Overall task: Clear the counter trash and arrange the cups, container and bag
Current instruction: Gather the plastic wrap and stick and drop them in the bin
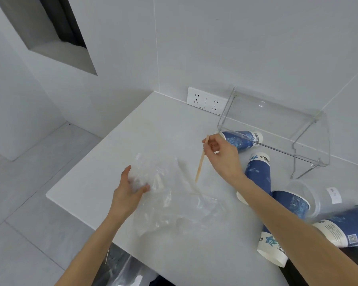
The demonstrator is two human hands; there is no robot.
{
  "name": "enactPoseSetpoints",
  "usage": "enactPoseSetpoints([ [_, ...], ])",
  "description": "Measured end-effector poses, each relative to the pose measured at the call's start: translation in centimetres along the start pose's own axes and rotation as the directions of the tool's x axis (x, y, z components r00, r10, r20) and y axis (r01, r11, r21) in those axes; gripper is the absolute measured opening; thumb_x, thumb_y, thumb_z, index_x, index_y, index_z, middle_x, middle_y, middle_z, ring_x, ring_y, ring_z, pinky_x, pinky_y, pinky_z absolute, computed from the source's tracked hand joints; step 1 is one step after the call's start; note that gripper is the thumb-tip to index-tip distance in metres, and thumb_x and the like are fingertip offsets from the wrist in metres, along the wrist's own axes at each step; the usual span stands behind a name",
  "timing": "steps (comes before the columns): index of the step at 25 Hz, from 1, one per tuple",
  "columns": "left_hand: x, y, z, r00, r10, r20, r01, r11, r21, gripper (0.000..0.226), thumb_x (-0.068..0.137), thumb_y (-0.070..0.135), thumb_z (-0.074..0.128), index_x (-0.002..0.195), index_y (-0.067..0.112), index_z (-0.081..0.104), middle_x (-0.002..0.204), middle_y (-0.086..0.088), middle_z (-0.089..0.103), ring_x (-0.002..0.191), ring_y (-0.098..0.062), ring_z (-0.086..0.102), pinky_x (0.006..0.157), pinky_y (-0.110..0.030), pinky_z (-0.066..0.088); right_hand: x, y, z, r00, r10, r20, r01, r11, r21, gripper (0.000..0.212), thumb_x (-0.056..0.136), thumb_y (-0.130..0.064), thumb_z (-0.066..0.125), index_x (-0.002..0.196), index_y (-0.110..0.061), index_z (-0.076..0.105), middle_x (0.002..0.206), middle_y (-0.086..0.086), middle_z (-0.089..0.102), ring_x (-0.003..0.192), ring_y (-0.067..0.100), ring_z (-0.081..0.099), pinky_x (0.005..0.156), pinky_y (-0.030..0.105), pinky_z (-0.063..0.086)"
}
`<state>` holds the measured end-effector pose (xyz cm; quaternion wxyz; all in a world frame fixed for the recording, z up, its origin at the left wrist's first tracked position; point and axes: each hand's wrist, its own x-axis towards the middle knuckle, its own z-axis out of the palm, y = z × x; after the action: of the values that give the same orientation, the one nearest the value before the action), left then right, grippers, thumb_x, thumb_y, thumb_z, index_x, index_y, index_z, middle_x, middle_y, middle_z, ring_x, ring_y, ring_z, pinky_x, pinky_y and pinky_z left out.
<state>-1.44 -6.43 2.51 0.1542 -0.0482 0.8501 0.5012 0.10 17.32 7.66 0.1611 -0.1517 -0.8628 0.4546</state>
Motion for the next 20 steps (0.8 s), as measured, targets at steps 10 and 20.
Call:
enactPoseSetpoints([
  [10,-6.2,-3.4,-4.2,0.978,-0.005,-0.207,-0.005,0.999,-0.046,0.081,0.079,0.025,0.065,0.139,0.032,0.012,0.139,-0.014,0.043,0.127,-0.029,0.040,0.102,-0.043,0.034,-5.1,-2.0,2.3,0.958,0.206,0.199,-0.280,0.819,0.501,0.018,0.089,-0.010,0.050,0.077,-0.023,0.051,0.082,0.006,0.064,0.058,0.001,0.068,0.061,0.018,0.054],
  [20,-15.8,-9.6,-8.9,0.881,-0.194,-0.431,0.131,0.976,-0.172,0.075,0.078,0.023,0.066,0.136,0.032,0.019,0.120,-0.007,0.053,0.108,-0.027,0.052,0.090,-0.039,0.042,-11.5,-5.2,9.5,0.855,0.088,0.510,-0.331,0.851,0.409,0.014,0.090,-0.013,0.050,0.079,-0.022,0.055,0.083,0.003,0.065,0.069,0.004,0.068,0.065,0.020,0.051],
])
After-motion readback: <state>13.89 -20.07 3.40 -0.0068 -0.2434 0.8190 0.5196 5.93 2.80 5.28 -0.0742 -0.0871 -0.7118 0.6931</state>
